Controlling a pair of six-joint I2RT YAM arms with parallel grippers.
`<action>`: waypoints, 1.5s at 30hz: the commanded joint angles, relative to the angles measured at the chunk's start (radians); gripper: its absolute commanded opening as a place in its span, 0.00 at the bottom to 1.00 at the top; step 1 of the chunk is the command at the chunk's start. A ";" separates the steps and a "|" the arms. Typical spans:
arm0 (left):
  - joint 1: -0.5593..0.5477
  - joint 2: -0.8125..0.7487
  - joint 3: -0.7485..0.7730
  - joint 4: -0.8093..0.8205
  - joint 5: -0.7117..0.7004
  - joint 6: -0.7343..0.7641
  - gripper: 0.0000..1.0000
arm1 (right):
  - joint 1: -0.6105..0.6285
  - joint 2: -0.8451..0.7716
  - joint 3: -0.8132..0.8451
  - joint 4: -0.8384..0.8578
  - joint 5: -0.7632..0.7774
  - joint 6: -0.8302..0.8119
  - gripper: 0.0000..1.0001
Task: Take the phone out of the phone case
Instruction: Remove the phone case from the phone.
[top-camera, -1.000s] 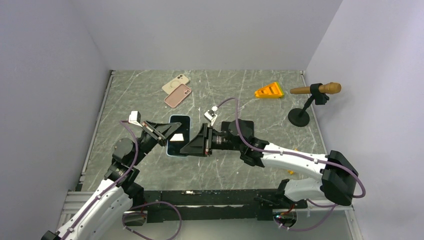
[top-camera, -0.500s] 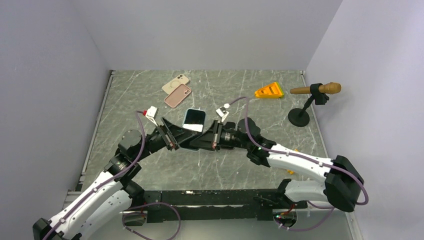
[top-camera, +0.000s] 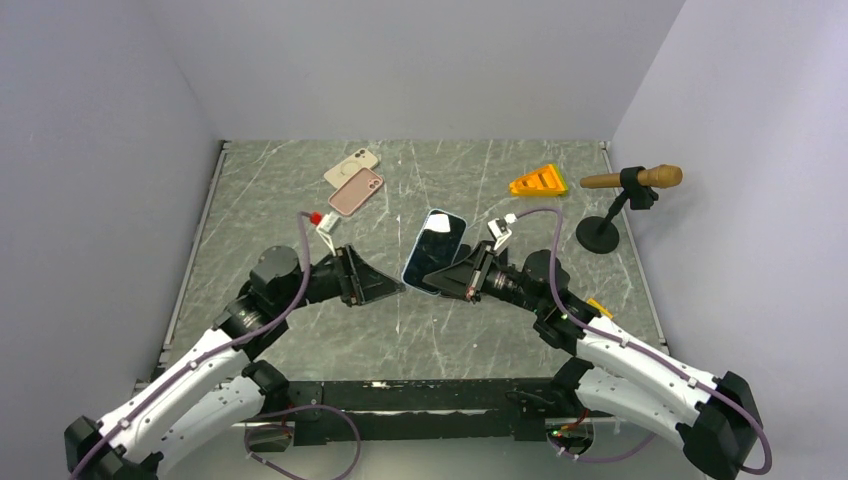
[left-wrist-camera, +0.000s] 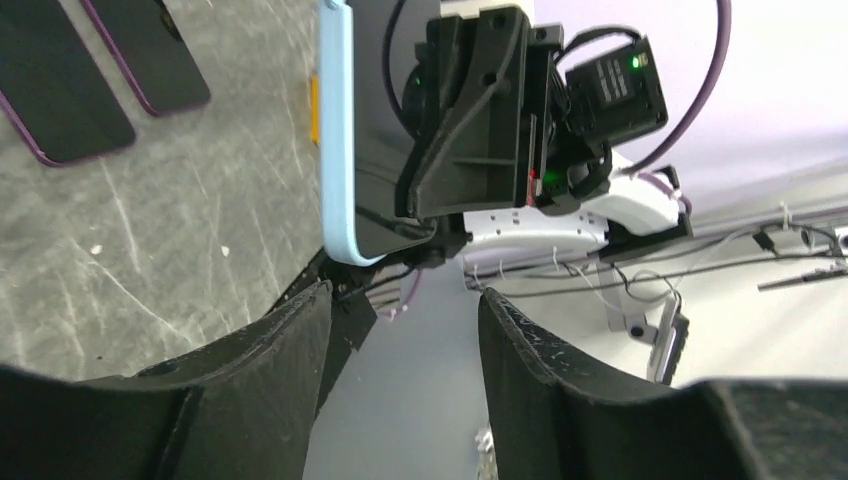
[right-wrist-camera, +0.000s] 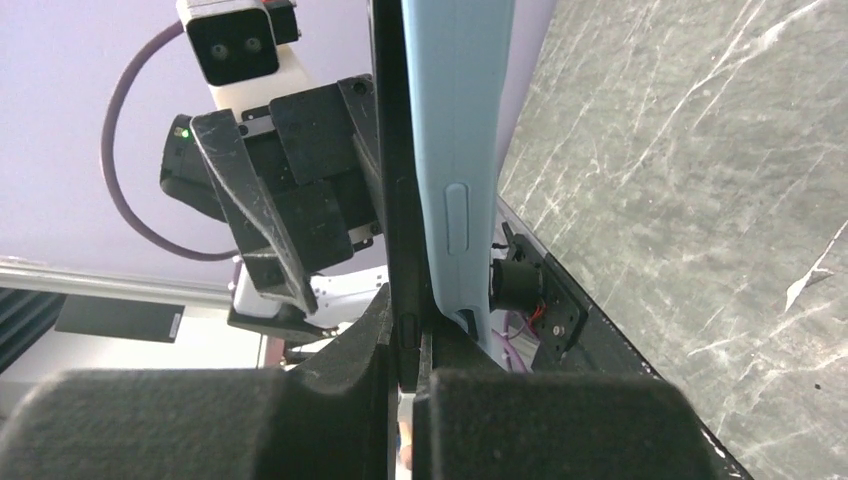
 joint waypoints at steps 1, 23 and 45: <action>-0.052 0.050 0.024 0.107 0.078 0.049 0.58 | -0.001 -0.030 0.049 0.055 -0.020 -0.026 0.00; -0.082 0.137 0.036 0.116 0.062 0.072 0.51 | -0.001 -0.077 0.072 0.037 -0.092 -0.025 0.00; -0.036 0.244 0.259 -0.305 0.060 0.618 0.00 | -0.002 -0.013 0.001 0.436 -0.350 0.166 0.00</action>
